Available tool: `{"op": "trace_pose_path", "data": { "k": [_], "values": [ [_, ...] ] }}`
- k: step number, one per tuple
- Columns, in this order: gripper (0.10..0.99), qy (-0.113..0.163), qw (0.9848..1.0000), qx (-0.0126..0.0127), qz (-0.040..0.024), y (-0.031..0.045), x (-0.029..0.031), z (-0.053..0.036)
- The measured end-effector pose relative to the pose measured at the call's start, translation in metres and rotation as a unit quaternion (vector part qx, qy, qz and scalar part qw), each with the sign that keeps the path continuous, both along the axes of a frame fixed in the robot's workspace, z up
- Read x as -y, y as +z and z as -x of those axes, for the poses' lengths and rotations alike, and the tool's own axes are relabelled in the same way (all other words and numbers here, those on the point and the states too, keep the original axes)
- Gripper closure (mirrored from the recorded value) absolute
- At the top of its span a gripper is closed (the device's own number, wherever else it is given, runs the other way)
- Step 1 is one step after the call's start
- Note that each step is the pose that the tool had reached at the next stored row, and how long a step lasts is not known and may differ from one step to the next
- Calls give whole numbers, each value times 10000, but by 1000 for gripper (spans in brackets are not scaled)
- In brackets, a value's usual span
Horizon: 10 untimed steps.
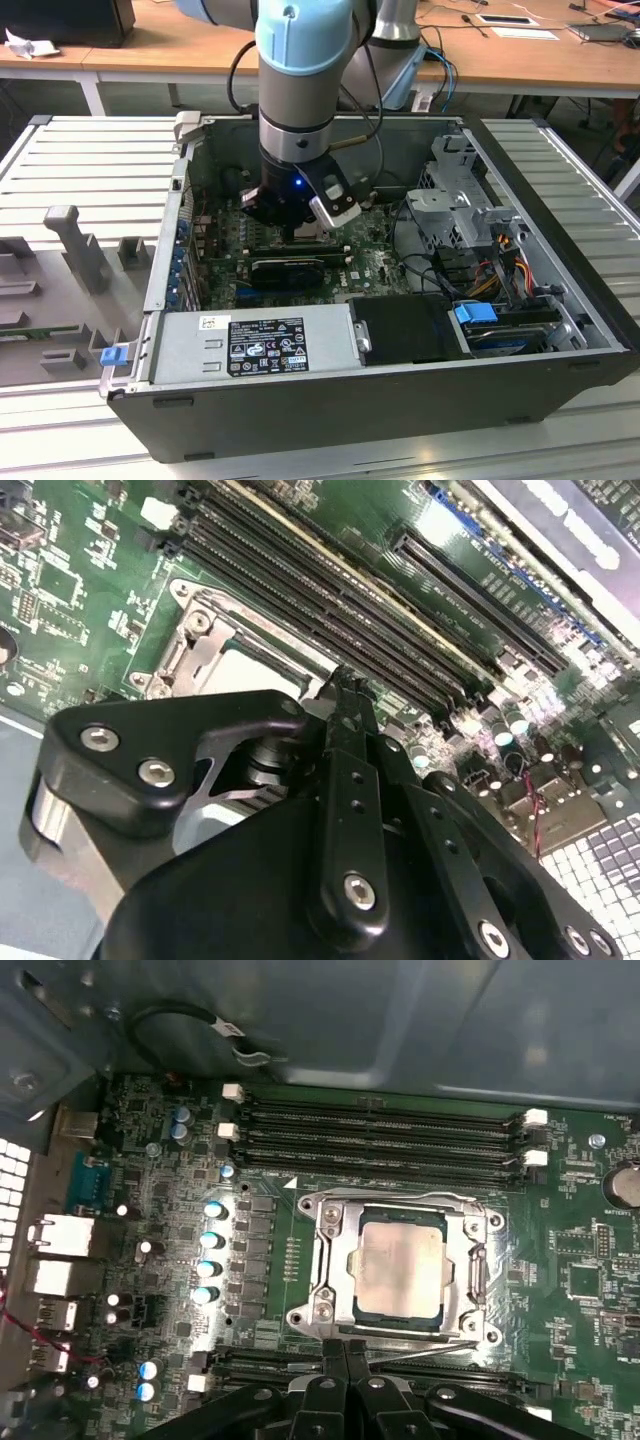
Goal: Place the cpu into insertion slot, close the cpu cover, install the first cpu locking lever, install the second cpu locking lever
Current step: 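Install the second cpu locking lever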
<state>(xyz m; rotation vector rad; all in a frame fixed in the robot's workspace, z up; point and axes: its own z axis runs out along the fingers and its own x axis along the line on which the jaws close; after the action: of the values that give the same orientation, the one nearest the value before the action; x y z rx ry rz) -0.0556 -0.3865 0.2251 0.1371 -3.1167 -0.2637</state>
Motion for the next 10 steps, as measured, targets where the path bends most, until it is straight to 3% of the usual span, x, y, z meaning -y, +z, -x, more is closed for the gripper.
{"op": "trace_pose_path", "data": {
  "k": [2, 4, 10],
  "values": [
    [980, 1, 10000, 0, -66, -3, 36, 35],
    [980, 0, 9998, 0, -178, -5, 64, 46],
    [980, 0, 9996, 0, -265, -8, 126, 68]
  ]
}}
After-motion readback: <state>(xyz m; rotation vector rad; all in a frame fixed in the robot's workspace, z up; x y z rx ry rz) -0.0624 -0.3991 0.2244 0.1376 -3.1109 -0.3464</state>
